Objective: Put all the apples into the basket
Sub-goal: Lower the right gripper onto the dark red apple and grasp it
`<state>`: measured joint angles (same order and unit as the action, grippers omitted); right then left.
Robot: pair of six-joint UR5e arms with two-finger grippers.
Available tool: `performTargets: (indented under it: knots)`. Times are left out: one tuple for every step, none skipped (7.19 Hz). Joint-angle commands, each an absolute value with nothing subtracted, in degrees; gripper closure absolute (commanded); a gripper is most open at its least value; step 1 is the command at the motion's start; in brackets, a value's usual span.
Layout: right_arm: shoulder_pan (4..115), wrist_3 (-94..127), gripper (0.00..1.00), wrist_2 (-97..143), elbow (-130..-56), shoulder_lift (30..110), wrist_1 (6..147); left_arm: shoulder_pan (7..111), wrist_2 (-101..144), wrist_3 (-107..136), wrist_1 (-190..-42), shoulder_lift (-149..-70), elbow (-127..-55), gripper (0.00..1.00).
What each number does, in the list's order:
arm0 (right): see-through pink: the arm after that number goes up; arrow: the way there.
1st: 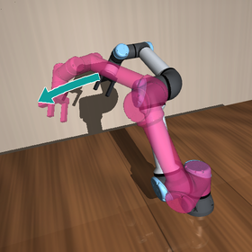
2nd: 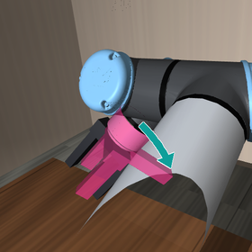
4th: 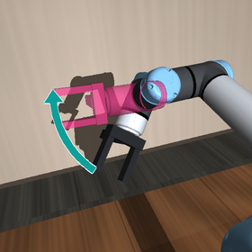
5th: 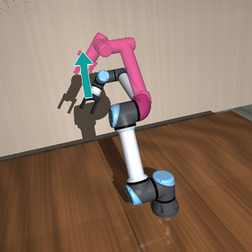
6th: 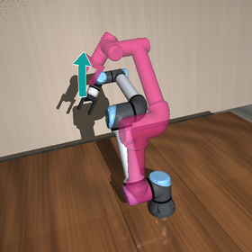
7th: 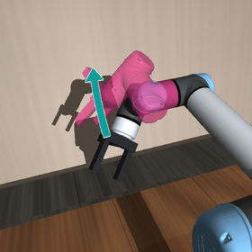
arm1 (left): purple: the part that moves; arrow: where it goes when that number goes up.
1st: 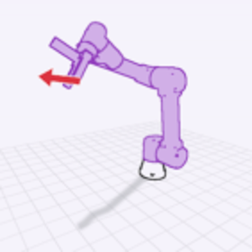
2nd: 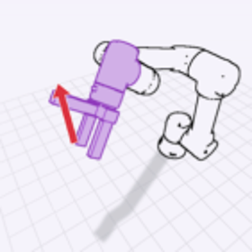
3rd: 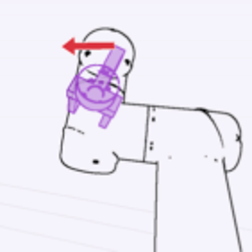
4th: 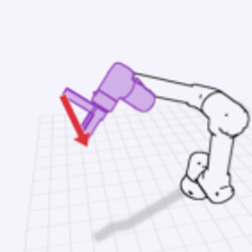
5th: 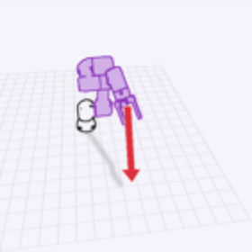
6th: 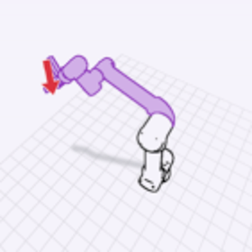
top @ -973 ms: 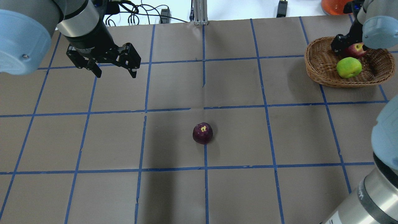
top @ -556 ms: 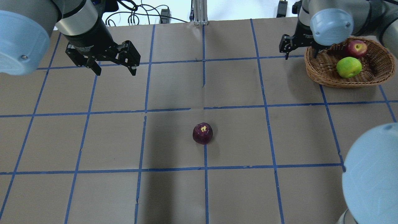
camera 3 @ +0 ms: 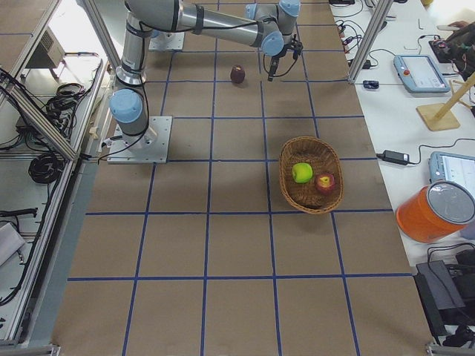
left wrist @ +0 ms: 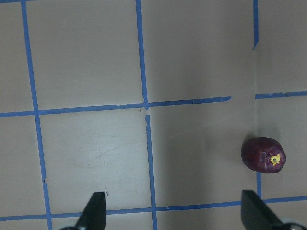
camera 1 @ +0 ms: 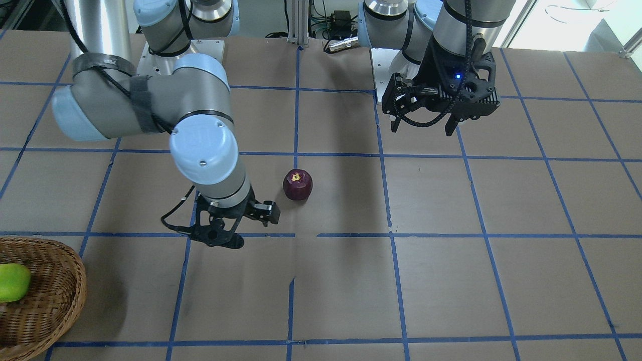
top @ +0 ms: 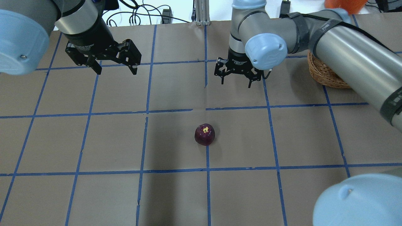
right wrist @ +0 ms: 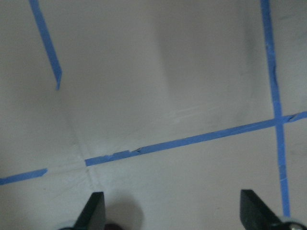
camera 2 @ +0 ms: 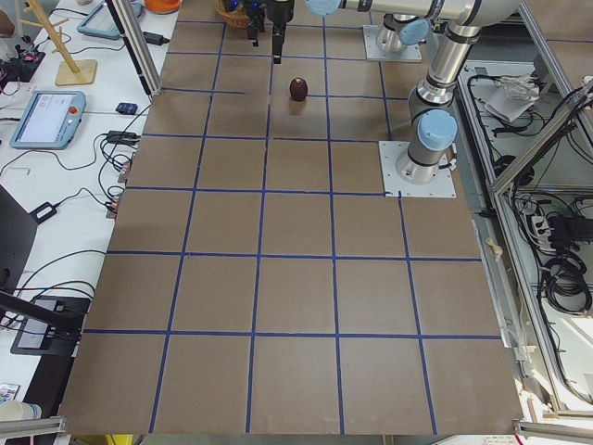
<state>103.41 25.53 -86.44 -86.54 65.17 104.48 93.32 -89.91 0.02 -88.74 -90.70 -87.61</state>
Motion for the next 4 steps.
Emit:
performTargets:
  knots:
    - [106.96, 29.00, 0.00, -81.77, -89.99, 64.51, 105.12, 93.25, -89.91, 0.09, -88.77, -90.62, -87.45, 0.00]
    - [107.66, 29.70, 0.00, -79.39, -89.91, 63.47, 105.20, 93.25, -89.91, -0.09, -88.77, -90.62, -87.45, 0.00]
    - [109.32, 29.88, 0.00, -80.24, -90.17, 62.24, 105.21, 93.25, -90.00, -0.09, -88.77, -90.62, -87.45, 0.00]
    - [109.94, 29.97, 0.00, -79.81, -90.35, 61.79, 105.12, 93.25, -89.91, 0.09, -88.77, -90.62, -87.45, 0.00]
